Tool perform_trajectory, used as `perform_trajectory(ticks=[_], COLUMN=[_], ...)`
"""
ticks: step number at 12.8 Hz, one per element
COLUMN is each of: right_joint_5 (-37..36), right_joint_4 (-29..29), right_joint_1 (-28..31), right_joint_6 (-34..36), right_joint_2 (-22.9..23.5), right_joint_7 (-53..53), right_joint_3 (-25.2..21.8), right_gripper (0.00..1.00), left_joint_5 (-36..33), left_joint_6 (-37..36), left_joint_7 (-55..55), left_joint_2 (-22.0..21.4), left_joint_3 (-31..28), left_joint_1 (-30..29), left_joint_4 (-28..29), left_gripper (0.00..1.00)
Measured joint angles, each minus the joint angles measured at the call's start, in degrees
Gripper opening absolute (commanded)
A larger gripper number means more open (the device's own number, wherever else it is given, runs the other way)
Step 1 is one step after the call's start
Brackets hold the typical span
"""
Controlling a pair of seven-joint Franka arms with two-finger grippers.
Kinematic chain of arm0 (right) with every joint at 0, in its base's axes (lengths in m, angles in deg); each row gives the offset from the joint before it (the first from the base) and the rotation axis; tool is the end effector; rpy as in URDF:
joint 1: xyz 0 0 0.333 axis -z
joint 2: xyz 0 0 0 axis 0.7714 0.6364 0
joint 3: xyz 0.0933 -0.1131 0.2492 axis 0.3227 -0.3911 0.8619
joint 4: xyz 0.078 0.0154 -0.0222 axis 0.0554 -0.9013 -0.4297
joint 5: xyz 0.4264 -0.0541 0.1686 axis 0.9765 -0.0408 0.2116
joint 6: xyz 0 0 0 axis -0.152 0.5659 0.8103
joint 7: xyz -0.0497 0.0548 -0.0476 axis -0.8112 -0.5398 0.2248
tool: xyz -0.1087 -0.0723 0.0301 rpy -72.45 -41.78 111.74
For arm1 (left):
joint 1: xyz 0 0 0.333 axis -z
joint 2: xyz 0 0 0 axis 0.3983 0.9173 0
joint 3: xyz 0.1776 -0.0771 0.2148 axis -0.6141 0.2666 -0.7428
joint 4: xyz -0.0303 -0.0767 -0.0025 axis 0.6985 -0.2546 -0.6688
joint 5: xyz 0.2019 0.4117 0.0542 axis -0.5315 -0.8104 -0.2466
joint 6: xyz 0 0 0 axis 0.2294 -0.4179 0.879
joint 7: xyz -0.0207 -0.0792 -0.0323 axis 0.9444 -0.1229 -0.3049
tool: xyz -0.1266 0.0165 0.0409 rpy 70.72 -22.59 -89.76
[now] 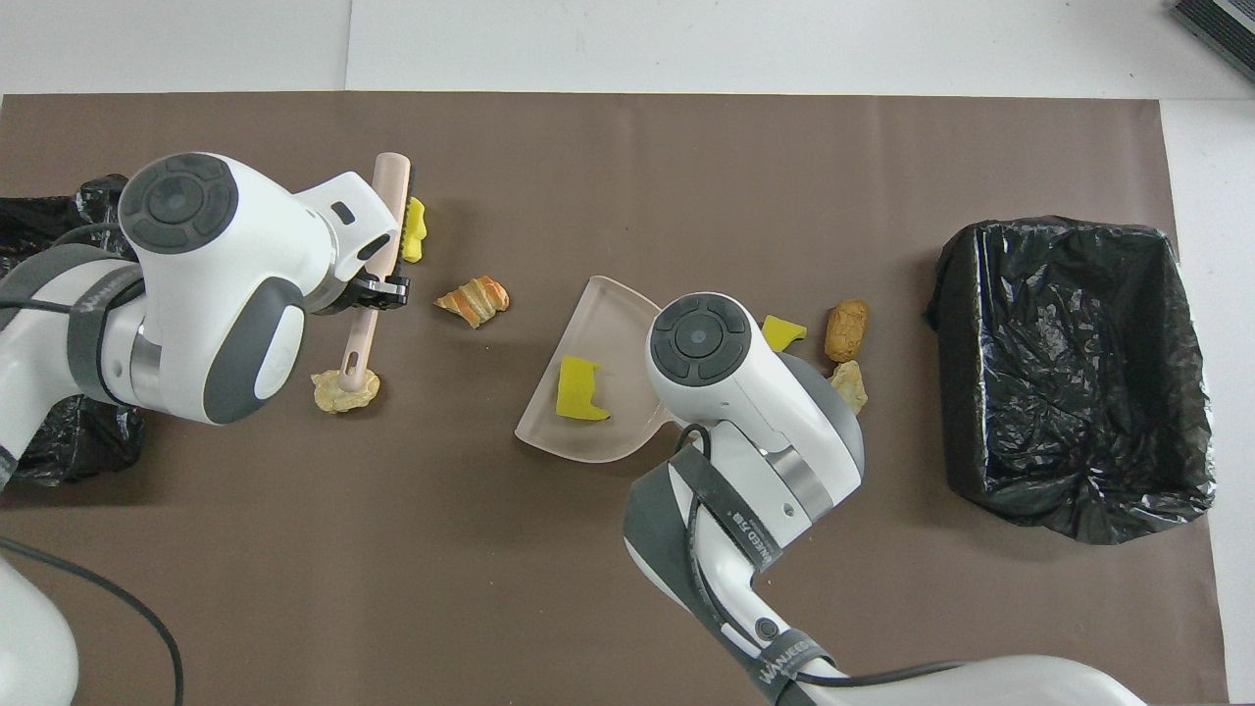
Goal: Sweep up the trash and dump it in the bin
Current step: 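Sweep more debris into the dustpan with the left gripper's brush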
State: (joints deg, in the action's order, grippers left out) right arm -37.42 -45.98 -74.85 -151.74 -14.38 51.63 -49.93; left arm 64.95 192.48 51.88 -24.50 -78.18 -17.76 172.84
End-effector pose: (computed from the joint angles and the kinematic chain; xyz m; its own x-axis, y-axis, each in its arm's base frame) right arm 0.5536 0.3342 0.2749 0.4724 0.8493 -0.2355 0.8700 -0.4922 -0.0299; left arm 0.6838 -0.1702 0.3231 0.9744 -0.2103 0.0802 -0.2074 -0.9773 -0.0421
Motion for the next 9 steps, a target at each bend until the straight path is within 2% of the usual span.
perform_trajectory(ticks=[2,4,9], right_joint_5=[1.38,0.85,-1.04], right_joint_4=[0.0,0.01,0.03], right_joint_1=[0.05,-0.12,-1.57], right_joint_6=[-0.01,-0.06,0.01], right_joint_2=[0.0,0.0,-0.13], right_joint_7=[-3.98,-6.67,-4.28], right_joint_3=[-0.09,-0.04,0.1], right_gripper=[0.0,0.0,0.0], left_joint_5=[-1.45,-1.58,-1.58], left_joint_6=[0.09,0.95,0.9], left_joint_7=[-7.35,-14.61,-19.45], left_joint_2=[5.56,8.74,9.65], left_joint_3=[-0.02,0.01,1.11], left_joint_1=[-3.25,-5.38,-5.44], left_joint_4=[-6.49,-9.16,-5.75], left_gripper=[0.0,0.0,0.0])
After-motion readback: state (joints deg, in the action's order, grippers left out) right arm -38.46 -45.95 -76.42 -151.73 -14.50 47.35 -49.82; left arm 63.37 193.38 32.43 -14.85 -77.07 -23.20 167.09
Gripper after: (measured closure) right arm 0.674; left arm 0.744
